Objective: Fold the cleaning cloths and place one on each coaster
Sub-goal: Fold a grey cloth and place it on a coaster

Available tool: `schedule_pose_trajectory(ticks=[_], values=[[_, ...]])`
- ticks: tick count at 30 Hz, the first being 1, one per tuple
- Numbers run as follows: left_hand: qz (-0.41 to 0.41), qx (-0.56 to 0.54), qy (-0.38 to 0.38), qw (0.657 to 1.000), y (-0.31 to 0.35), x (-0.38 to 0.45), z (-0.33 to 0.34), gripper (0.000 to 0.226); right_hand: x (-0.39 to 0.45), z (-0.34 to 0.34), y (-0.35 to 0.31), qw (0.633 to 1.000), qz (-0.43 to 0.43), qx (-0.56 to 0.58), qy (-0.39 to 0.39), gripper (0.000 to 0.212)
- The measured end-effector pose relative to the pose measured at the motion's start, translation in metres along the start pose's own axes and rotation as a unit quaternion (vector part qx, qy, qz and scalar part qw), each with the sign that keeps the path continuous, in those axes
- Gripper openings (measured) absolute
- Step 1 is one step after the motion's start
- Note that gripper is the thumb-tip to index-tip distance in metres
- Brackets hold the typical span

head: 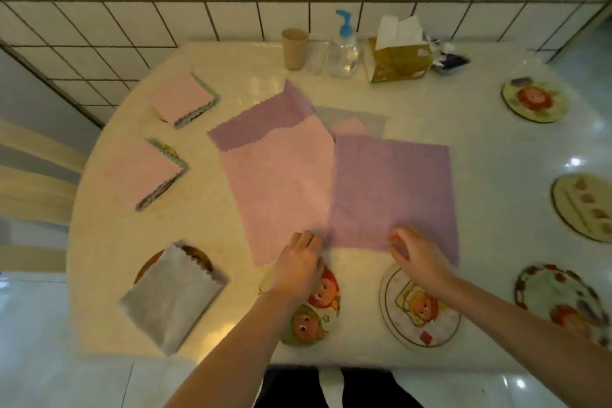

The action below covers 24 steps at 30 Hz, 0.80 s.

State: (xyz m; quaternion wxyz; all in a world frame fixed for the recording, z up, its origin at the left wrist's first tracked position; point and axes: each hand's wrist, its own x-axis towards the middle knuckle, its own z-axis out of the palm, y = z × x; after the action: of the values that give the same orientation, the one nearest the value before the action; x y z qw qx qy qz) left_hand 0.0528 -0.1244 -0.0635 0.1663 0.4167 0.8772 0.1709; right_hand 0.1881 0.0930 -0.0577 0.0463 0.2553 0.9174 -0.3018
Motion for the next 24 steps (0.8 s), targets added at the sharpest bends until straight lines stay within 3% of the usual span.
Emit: schedule_pose_trajectory(ticks=[7,11,17,20,24], values=[[0.097,0.083,-0.022,0.992,0.065,0.031,0.044,0.053,-0.019,-0.034,0.09,0.989,-0.062,-0.137,-0.002,0.017],[0.09,0.095,-0.054,0.99,0.068,0.048,0.047,0.065,-0.022,-0.04,0.106,0.96,-0.156,-0.234,-0.018,0.03],[0.124,0.15,-0.076,0.978,0.063,0.06,0.044,0.058,-0.011,-0.044,0.108,0.93,-0.196,-0.304,-0.073,0.046],[0.131,0.172,-0.063,0.974,0.063,0.065,0.041,0.059,0.0,-0.058,0.099,0.938,-0.193,-0.285,-0.046,0.037],[0.127,0.184,-0.038,0.974,0.066,0.076,0.041,0.052,0.014,-0.086,0.084,0.972,-0.15,-0.179,0.031,0.025]])
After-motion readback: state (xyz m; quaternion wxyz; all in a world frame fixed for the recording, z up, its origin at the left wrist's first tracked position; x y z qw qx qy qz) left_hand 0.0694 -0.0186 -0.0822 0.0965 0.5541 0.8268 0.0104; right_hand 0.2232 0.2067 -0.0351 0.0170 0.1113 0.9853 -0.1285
